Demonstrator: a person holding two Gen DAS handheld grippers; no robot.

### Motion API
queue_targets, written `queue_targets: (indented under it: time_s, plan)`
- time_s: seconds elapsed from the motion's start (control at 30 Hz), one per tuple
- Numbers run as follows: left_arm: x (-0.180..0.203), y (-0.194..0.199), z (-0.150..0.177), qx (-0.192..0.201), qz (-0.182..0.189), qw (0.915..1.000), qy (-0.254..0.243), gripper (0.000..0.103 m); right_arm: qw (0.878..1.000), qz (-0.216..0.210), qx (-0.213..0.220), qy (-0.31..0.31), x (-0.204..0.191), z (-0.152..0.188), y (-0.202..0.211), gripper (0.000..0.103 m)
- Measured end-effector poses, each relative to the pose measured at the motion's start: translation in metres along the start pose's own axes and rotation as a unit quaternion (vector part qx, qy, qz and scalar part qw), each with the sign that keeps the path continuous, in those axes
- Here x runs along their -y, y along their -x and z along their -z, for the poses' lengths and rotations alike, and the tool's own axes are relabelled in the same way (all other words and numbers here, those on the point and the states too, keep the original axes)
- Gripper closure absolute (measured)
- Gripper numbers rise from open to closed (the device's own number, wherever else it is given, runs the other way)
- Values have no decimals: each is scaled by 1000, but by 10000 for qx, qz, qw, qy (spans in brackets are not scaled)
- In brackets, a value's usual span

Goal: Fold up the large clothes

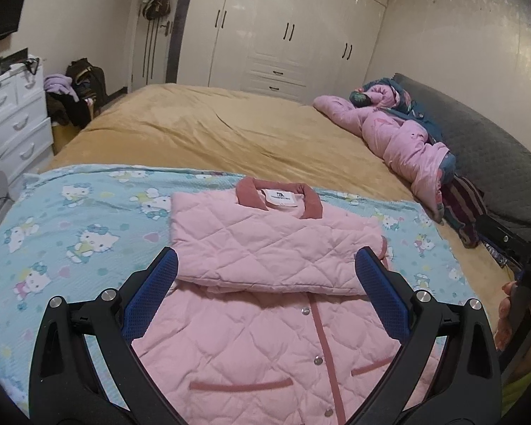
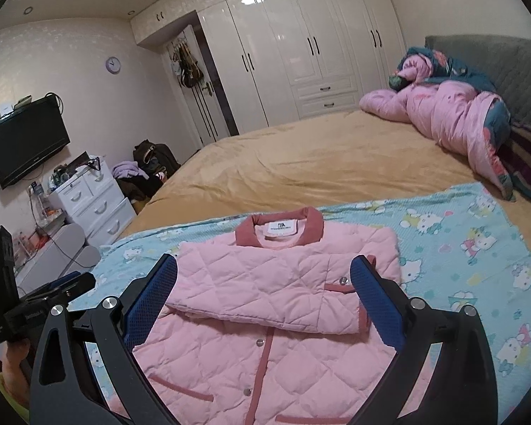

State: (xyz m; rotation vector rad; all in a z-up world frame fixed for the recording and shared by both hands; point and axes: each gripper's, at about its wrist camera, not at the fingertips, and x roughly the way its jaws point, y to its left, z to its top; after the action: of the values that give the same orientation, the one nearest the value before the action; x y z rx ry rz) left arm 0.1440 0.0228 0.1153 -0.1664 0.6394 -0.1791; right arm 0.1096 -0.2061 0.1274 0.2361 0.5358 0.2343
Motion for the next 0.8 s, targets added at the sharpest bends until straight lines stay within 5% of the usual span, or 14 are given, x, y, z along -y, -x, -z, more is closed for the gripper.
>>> queue_targets:
  time_s: [0.8]
  plan:
    - [-18,76,54,6,-298,9996,6,9,10000,45,-36,30,-2,49,87,5]
